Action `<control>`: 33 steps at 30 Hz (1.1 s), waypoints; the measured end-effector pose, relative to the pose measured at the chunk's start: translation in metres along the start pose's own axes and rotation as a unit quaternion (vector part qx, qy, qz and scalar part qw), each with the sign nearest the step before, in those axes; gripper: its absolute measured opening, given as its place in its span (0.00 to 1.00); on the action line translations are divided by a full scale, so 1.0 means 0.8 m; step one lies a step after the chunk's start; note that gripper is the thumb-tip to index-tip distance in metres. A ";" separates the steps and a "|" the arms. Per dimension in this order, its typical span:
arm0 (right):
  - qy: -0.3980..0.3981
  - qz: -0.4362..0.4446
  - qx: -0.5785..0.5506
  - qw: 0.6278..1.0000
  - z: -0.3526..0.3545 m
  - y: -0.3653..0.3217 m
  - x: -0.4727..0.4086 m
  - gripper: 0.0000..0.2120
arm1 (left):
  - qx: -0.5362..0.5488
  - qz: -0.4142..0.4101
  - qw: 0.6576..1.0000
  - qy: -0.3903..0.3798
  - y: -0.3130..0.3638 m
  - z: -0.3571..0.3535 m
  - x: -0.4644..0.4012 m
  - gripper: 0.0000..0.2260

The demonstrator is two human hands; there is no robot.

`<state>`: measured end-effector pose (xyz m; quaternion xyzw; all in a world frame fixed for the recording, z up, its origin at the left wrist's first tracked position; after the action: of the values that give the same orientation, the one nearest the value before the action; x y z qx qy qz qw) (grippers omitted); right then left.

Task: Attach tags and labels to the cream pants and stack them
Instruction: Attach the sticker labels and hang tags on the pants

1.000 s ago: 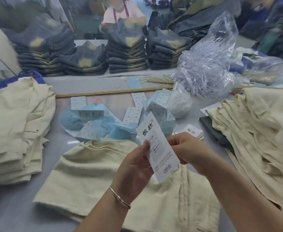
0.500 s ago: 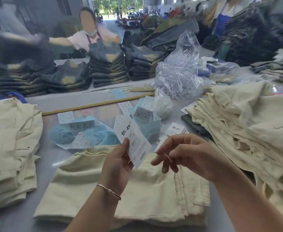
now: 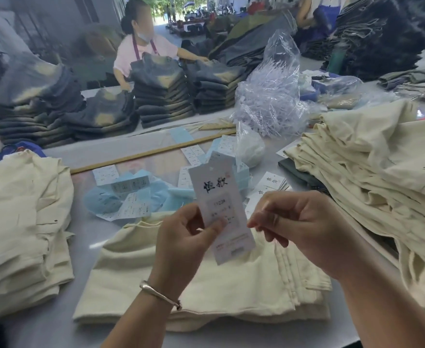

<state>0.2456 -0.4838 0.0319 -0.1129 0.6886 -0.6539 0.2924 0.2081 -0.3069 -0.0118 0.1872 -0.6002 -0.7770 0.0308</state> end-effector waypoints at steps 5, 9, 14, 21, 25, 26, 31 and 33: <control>-0.048 -0.073 -0.062 0.994 0.012 0.004 -0.009 0.13 | 0.070 -0.087 0.982 -0.150 0.030 -0.059 0.010 0.26; -0.062 -0.141 -0.087 0.984 0.042 0.011 -0.007 0.15 | 0.070 -0.097 0.980 -0.161 0.047 -0.098 0.004 0.24; -0.078 -0.175 -0.105 0.976 0.087 0.012 0.000 0.13 | -0.020 -0.143 0.986 -0.087 0.068 -0.139 -0.011 0.10; -0.092 -0.172 -0.177 0.965 0.135 0.017 0.002 0.17 | 0.011 -0.136 0.989 -0.064 0.079 -0.180 -0.021 0.11; -0.097 -0.183 -0.241 0.948 0.147 0.028 0.006 0.15 | 0.064 -0.074 0.995 -0.026 0.074 -0.196 -0.031 0.14; -0.096 -0.189 -0.250 0.945 0.148 0.031 0.007 0.14 | 0.073 -0.059 0.995 -0.022 0.071 -0.201 -0.033 0.12; -0.118 -0.243 -0.353 0.896 0.146 0.047 0.018 0.13 | 0.152 0.016 0.987 -0.053 0.051 -0.220 -0.031 0.06; -0.133 -0.257 -0.389 0.874 0.148 0.051 0.025 0.14 | 0.159 0.029 0.984 -0.069 0.045 -0.225 -0.029 0.09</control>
<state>0.3041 -0.5880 -0.0098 -0.4768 0.7886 -0.3640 0.1351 0.2820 -0.4769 -0.0095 0.1180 -0.7218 -0.6817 -0.0186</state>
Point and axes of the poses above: each hand's wrist, its own x-axis away from the middle knuckle, its own z-axis out of the back of the hand, y = z × x, the point moved 6 cm from there along -x, towards the middle knuckle, and after that the axes turned 5 degrees about -x, right-handed, at the moved point
